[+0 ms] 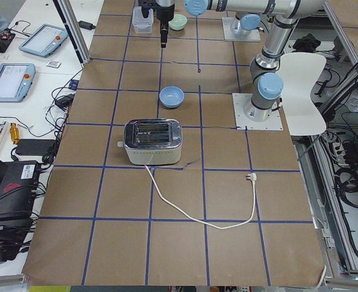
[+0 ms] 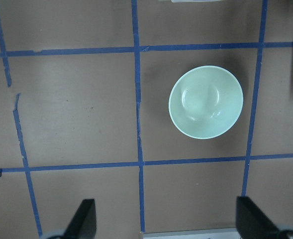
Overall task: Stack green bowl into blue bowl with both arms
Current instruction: 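Lower the left gripper to the rim of the light blue bowl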
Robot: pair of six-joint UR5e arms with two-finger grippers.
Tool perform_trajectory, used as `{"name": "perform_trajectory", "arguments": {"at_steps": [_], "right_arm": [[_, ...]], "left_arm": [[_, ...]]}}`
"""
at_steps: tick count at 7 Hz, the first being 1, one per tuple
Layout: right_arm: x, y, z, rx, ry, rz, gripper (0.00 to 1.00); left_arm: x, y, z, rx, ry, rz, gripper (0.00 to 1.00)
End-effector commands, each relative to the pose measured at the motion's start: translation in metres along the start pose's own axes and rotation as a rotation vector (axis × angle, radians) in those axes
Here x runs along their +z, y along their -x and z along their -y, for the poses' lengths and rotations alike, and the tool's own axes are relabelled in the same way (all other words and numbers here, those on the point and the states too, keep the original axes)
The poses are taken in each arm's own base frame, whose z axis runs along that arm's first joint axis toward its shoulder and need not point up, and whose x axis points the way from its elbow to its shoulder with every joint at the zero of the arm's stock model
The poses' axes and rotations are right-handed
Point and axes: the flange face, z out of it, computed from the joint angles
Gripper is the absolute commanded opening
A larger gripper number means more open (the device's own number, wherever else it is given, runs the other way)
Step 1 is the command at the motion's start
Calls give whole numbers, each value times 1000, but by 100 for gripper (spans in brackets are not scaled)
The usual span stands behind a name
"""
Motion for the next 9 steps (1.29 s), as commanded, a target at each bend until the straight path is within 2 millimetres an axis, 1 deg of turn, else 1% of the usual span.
{"name": "perform_trajectory", "arguments": {"at_steps": [1, 6, 7, 8, 9], "right_arm": [[1, 0, 0, -1, 3, -2, 100], [3, -1, 1, -9, 7, -14, 100], [3, -1, 1, -9, 7, -12, 100], [3, -1, 1, -7, 7, -12, 100], [3, -1, 1, -7, 7, -12, 100]], "left_arm": [[0, 0, 0, 2, 0, -1, 100], [0, 2, 0, 24, 1, -5, 100], [5, 9, 3, 51, 10, 1, 100], [21, 30, 8, 131, 41, -4, 100], [59, 64, 5, 118, 105, -20, 100]]}}
